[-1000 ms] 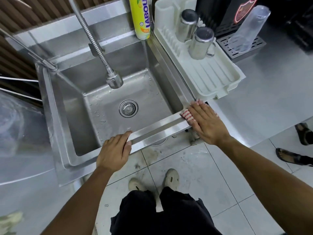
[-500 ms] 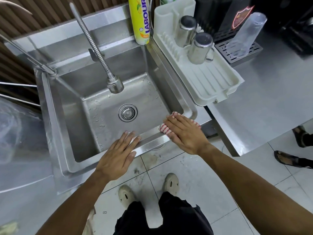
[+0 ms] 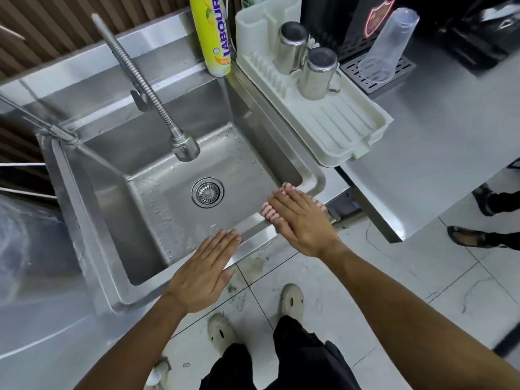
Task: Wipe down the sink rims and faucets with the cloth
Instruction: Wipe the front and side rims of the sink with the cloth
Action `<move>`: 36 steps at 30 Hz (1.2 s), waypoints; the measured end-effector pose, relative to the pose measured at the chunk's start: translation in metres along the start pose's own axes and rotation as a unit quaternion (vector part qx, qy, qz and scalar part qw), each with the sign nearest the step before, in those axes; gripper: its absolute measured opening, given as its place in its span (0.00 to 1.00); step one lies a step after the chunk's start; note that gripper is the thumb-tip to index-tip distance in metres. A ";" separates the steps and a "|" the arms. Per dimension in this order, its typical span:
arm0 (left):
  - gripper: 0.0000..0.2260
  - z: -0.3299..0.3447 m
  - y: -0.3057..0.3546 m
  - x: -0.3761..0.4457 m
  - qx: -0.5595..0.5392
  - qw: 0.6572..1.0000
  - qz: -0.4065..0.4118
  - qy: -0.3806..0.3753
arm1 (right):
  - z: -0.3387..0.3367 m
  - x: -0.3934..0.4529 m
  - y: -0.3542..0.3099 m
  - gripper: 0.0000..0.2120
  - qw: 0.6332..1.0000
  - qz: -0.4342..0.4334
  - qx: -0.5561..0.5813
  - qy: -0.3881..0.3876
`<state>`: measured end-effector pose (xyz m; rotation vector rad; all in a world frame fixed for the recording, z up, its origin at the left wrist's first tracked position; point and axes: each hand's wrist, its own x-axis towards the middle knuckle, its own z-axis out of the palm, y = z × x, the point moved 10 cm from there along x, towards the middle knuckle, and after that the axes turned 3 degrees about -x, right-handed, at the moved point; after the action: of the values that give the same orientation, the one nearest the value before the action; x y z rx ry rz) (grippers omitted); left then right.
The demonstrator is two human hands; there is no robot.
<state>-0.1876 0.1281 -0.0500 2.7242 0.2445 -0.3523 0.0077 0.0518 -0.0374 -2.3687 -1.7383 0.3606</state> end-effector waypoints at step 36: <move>0.27 -0.004 -0.015 -0.012 -0.015 0.992 0.117 0.034 | -0.015 -0.001 0.026 0.28 0.965 0.251 -0.004 0.072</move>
<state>-0.2010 0.1415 -0.0484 2.6994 -0.0516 -0.1882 0.0352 0.0435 -0.0302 -2.7409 -1.0636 0.2366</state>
